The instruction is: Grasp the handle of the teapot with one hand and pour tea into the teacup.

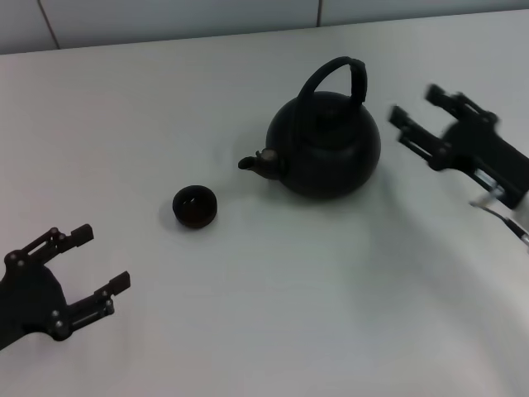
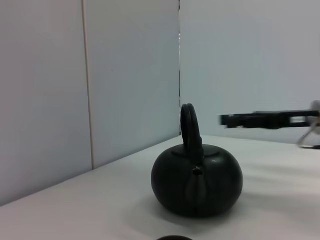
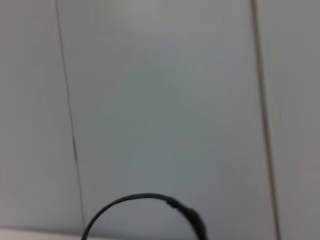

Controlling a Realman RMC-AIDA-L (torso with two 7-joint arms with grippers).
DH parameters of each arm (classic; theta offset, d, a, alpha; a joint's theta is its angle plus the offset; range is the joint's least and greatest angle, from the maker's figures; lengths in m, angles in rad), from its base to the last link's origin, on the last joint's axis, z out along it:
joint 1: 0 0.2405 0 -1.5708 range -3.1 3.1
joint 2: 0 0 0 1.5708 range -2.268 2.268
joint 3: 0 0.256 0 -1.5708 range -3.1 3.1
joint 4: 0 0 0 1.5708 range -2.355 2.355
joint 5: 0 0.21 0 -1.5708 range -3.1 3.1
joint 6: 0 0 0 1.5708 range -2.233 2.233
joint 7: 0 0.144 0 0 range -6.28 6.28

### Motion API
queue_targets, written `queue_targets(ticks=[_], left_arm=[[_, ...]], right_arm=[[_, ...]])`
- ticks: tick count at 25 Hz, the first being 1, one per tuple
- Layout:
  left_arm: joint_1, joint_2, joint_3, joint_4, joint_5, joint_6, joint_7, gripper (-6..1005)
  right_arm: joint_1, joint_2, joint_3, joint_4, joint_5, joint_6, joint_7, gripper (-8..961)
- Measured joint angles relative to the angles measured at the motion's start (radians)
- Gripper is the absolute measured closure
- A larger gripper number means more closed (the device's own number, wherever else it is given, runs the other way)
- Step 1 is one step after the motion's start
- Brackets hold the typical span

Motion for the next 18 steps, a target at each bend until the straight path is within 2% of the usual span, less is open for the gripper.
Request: queue_targets(ticks=[5, 9, 11, 13, 14, 15, 16, 17, 18], left_arm=[[-0.012, 0.0, 0.001, -0.001, 0.003, -0.018, -0.004, 191], [-0.03, 0.004, 0.0, -0.001, 0.003, -0.019, -0.015, 191], [-0.036, 0.007, 0.001, -0.001, 0.004, -0.019, -0.021, 191], [-0.074, 0.029, 0.004, 0.0, 0.035, -0.017, -0.075, 192], [-0.074, 0.029, 0.004, 0.0, 0.035, -0.017, -0.075, 192], [-0.092, 0.038, 0.004, 0.001, 0.055, -0.016, -0.099, 192], [-0.092, 0.038, 0.004, 0.001, 0.055, -0.016, -0.099, 192], [-0.152, 0.069, 0.005, 0.009, 0.142, -0.006, -0.188, 192], [-0.173, 0.082, 0.004, 0.01, 0.172, 0.002, -0.224, 192]], right_arm=[[-0.06, 0.001, 0.054, 0.038, 0.0, -0.058, -0.027, 234], [-0.065, -0.003, 0.043, 0.037, -0.02, -0.095, -0.025, 235], [-0.068, -0.01, 0.022, 0.004, -0.083, -0.144, -0.007, 235], [-0.072, -0.019, 0.001, -0.067, -0.183, -0.18, 0.046, 234], [-0.074, -0.024, -0.009, -0.124, -0.257, -0.197, 0.103, 234], [-0.07, -0.032, -0.019, -0.246, -0.407, -0.235, 0.224, 234], [-0.07, -0.032, -0.019, -0.246, -0.407, -0.235, 0.224, 234], [-0.066, -0.035, -0.021, -0.307, -0.478, -0.256, 0.288, 234], [-0.053, -0.039, -0.017, -0.427, -0.6, -0.297, 0.388, 234]])
